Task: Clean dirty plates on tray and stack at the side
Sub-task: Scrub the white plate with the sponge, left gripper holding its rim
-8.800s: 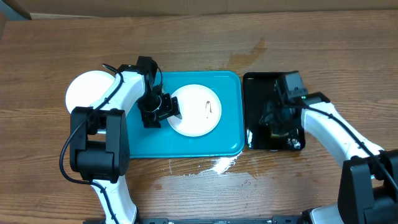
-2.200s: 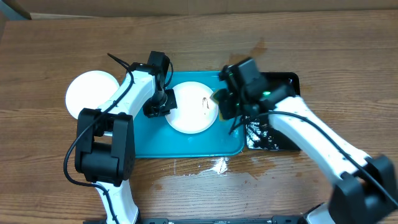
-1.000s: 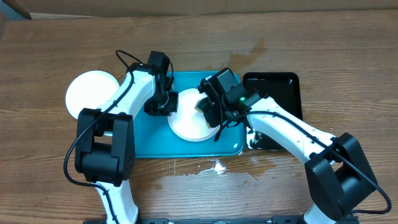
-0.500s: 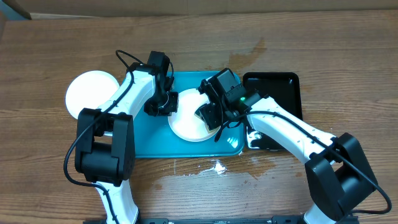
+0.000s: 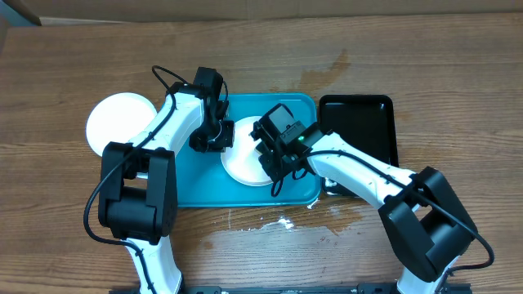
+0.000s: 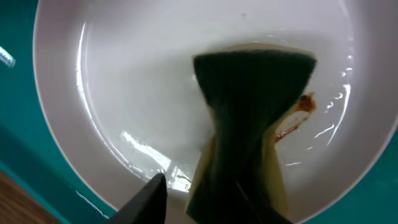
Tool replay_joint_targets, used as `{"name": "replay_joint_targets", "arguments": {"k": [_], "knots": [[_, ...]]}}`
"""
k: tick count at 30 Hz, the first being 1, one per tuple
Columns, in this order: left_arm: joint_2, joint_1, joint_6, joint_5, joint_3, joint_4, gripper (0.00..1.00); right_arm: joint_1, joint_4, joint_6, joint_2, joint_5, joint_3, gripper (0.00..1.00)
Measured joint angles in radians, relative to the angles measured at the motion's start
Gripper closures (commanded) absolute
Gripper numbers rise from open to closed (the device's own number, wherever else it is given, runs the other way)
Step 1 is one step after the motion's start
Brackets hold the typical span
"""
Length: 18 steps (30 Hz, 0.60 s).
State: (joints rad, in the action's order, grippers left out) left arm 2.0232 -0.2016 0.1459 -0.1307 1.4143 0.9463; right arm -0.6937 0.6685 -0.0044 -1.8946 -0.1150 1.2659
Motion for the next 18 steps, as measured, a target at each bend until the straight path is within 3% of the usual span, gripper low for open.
{"name": "replay_joint_targets", "arguments": {"k": [6,10,18], "knots": [[0.000,0.000,0.000,0.000,0.000,0.000,0.96,0.000,-0.013,0.002,-0.003,0.014,0.000,0.79],[0.000,0.000,0.000,0.000,0.000,0.000,0.96,0.000,-0.018,-0.003,-0.023,0.024,0.000,0.96],[0.000,0.000,0.000,-0.001,0.000,0.000,0.96,0.000,0.000,0.001,-0.032,0.023,0.000,0.96]]}}
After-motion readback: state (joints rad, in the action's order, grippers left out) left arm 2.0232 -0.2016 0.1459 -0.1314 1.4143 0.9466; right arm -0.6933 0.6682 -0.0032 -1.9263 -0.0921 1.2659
